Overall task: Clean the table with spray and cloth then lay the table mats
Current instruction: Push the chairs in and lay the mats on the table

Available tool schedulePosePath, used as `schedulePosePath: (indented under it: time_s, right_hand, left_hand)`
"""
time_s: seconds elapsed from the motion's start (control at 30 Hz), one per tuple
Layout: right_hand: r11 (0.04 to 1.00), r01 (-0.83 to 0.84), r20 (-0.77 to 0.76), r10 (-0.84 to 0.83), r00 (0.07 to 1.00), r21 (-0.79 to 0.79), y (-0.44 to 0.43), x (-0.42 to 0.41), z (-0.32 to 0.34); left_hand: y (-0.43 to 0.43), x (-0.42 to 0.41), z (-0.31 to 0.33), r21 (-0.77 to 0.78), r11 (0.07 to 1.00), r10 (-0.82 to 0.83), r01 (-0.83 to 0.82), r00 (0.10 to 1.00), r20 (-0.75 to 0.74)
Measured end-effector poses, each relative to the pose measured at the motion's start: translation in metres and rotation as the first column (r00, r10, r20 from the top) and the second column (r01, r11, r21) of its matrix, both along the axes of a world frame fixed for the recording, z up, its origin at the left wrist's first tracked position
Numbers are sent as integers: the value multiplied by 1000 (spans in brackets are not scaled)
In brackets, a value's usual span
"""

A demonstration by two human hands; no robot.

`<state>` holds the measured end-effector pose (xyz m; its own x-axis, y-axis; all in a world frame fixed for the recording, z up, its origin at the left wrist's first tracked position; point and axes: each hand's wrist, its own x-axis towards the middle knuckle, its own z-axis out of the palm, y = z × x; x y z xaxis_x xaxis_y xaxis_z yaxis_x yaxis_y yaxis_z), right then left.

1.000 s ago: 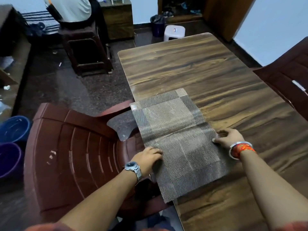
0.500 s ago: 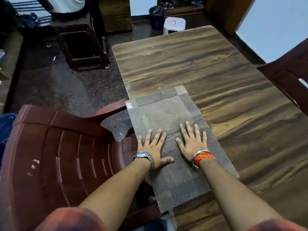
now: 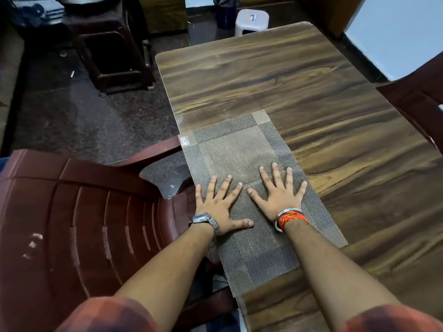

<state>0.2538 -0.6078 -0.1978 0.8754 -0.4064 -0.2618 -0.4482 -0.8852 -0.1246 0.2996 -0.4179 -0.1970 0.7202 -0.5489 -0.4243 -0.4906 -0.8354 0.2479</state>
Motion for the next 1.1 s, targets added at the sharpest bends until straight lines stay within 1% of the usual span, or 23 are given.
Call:
schedulePosePath:
  time_s: [0.2, 0.37, 0.57, 0.77, 0.87, 0.93, 0.97, 1.0, 1.1]
  right_hand:
    - [998, 63, -2, -63, 998, -1, -4, 5, 3]
    - [997, 69, 12, -69, 998, 16, -6, 6, 3]
    - [997, 75, 14, -75, 997, 21, -8, 6, 4]
    - [988, 155, 61, -155, 986, 16, -13, 3, 9]
    - [976, 210, 54, -213, 975, 60, -17, 6, 11]
    - [973, 216, 48, -220, 974, 79, -19, 7, 13]
    - [975, 209, 68, -214, 974, 82, -20, 7, 13]
    - [974, 213, 119, -221, 968, 81, -22, 5, 16]
    - [975, 214, 270, -224, 937, 64, -29, -3, 24]
  left_hand:
    - [-4, 9, 5, 25, 1000, -11, 11, 1000, 4]
    - [-5, 10, 3, 37, 999, -9, 9, 1000, -13]
    - [-4, 8, 1, 38, 999, 16, -16, 1000, 0]
    - [-3, 5, 2, 20, 998, 53, -53, 999, 4]
    - [-3, 3, 4, 36, 997, 64, -65, 998, 10]
    - [-4, 4, 8, 66, 996, 59, -57, 998, -23]
    - [-4, 5, 12, 74, 996, 54, -50, 998, -44]
    - [-4, 6, 17, 73, 997, 42, -38, 998, -50]
    - [-4, 10, 33, 11, 1000, 26, -26, 1000, 4]
